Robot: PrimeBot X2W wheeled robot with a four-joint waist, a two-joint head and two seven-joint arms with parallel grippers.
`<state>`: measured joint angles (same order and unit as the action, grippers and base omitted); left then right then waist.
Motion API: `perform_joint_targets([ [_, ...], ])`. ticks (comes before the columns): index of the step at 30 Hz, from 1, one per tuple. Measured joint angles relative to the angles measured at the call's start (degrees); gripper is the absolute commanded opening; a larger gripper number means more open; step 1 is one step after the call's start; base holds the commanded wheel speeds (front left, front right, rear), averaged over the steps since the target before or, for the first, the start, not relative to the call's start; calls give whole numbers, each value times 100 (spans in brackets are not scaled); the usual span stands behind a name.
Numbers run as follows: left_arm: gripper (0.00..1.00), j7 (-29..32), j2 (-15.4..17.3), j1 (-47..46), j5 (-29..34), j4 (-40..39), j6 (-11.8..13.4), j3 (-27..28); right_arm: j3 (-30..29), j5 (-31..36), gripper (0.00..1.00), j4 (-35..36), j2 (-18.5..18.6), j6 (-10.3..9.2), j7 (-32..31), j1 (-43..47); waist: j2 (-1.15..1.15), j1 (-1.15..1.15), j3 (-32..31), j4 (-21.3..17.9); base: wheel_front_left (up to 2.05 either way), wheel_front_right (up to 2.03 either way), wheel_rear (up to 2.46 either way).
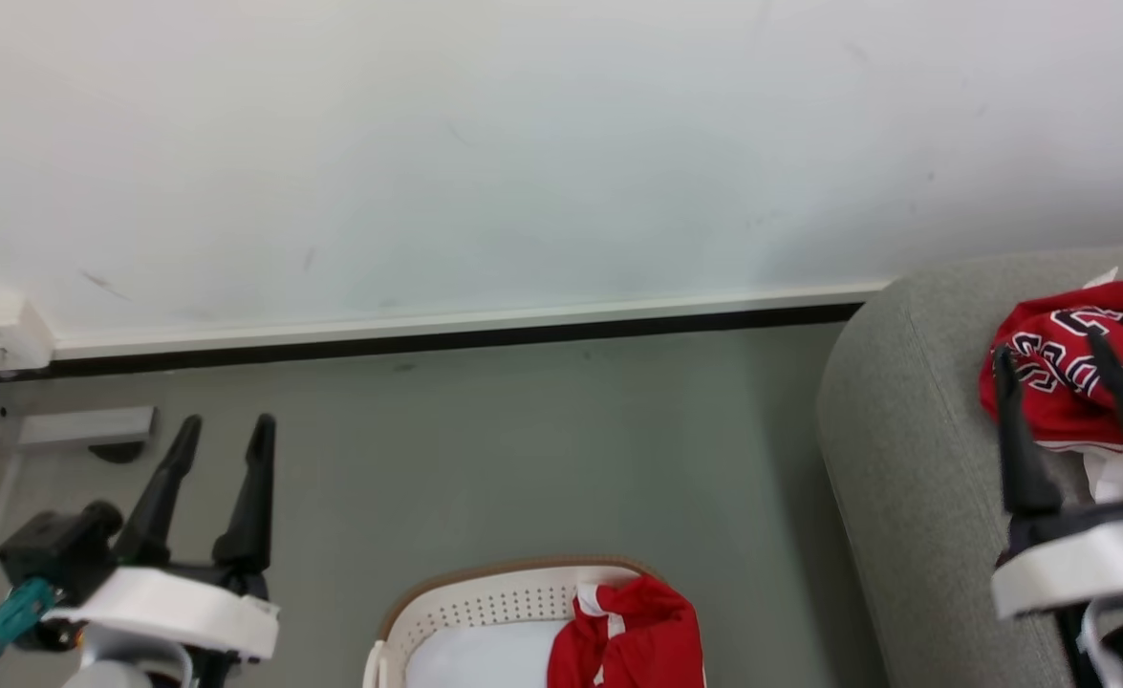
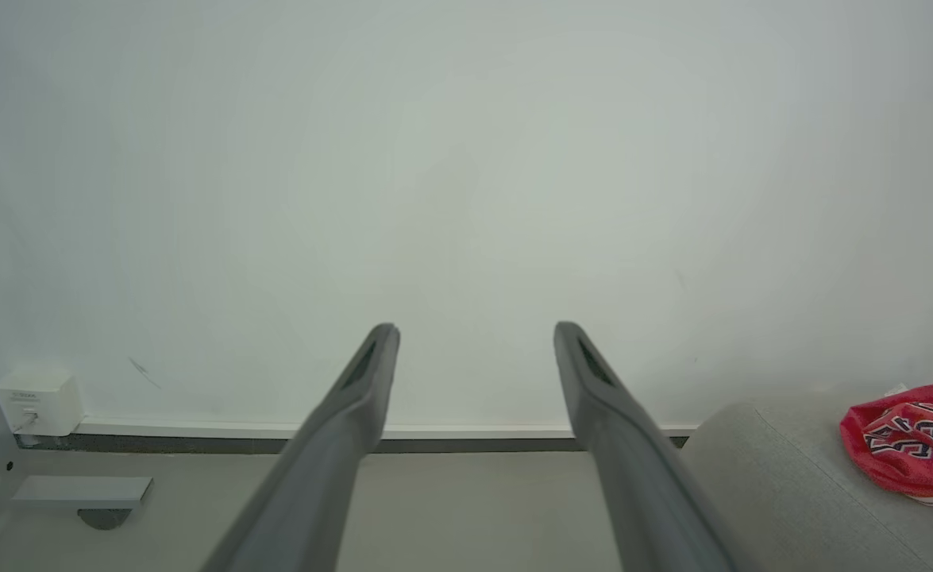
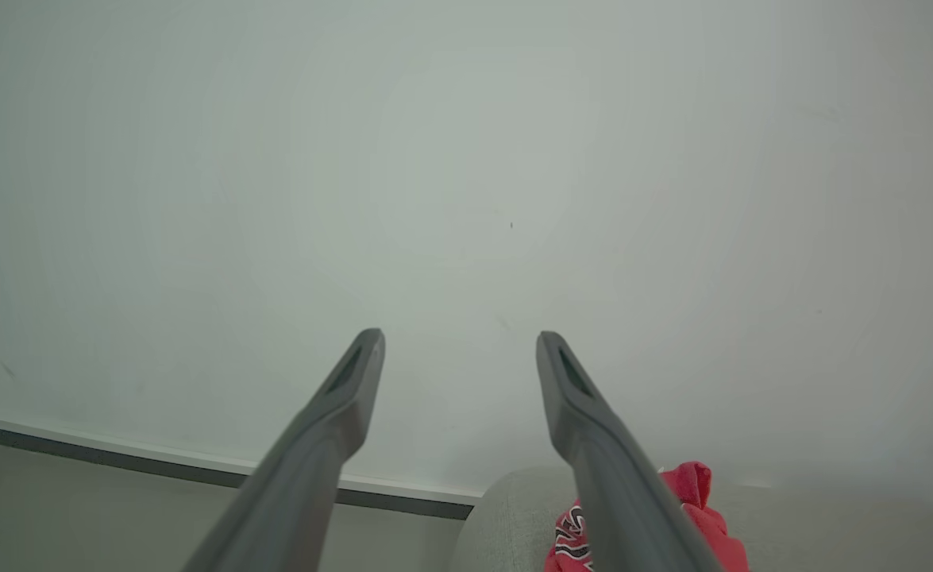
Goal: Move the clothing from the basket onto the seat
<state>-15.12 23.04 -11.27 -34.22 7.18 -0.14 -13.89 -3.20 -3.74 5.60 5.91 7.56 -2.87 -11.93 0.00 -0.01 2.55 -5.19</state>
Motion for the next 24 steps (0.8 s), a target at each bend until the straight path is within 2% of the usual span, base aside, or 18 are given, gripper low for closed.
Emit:
perform_joint_targets([
  [6, 100, 0, -445, 586, 457, -13, -54, 761, 294, -134, 100, -168, -249, 0, 1059, 771, 0, 0, -212, 102, 0, 0, 0],
  [10, 100, 0, -795, 932, 772, -101, -212, 1220, 403, -143, 100, -459, -292, 0, 1567, 1190, 0, 0, -240, 96, 0, 0, 0],
  [17, 100, 0, -1269, 1261, 1200, 30, -571, 1616, 350, -569, 100, -975, -301, 0, 1780, 1471, 0, 0, -205, 69, 0, 0, 0],
  [24, 100, 0, -1455, 1260, 1380, 134, -698, 1756, 398, -643, 100, -939, -301, 0, 1789, 1430, 0, 1, -165, 16, 0, 0, 0],
])
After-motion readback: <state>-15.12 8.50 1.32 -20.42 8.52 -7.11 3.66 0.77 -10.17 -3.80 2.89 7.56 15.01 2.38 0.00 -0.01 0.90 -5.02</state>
